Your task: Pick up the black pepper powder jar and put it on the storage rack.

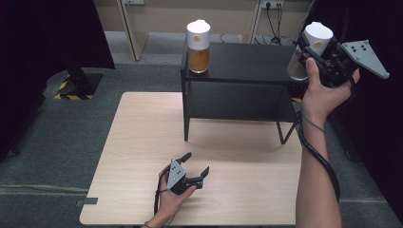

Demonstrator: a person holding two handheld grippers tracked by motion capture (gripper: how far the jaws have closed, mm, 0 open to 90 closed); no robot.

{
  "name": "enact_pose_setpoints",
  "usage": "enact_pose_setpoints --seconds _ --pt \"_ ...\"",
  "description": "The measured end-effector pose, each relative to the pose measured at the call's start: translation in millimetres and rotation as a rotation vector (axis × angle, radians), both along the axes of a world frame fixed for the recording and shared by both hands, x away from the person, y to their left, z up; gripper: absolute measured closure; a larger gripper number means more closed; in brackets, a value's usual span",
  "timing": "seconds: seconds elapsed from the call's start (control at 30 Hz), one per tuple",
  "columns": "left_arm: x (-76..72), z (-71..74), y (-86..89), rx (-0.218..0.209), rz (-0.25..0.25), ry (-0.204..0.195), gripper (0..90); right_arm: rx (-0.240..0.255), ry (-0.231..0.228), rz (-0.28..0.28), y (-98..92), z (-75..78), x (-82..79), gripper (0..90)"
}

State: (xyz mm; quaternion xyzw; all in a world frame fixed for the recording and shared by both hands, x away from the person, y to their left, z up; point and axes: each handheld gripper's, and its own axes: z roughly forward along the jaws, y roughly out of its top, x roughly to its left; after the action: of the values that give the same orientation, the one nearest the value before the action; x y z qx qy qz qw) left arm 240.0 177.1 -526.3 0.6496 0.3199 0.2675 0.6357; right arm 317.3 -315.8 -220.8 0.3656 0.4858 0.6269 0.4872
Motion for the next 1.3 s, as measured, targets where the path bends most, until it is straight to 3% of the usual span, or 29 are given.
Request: enact_pose_setpoints --seconds 0.47,0.6,0.73,1.3 --pt "0.1 -0.1 0.3 0.0 -0.002 0.0 13.5 0.009 0.049 -0.026 -2.6 5.3 25.5 30.9" --pt "0.0 -0.1 0.2 0.002 -0.002 -0.002 13.5 -0.02 0.063 -0.048 0.2 5.2 33.0 30.9" --pt "0.2 -0.2 0.5 -0.002 -0.002 0.0 13.5 -0.014 0.067 -0.041 0.5 3.1 38.5 30.9" --pt "0.1 -0.2 0.4 0.0 -0.002 -0.002 13.5 -0.01 0.076 -0.05 0.4 -1.1 47.1 30.9"
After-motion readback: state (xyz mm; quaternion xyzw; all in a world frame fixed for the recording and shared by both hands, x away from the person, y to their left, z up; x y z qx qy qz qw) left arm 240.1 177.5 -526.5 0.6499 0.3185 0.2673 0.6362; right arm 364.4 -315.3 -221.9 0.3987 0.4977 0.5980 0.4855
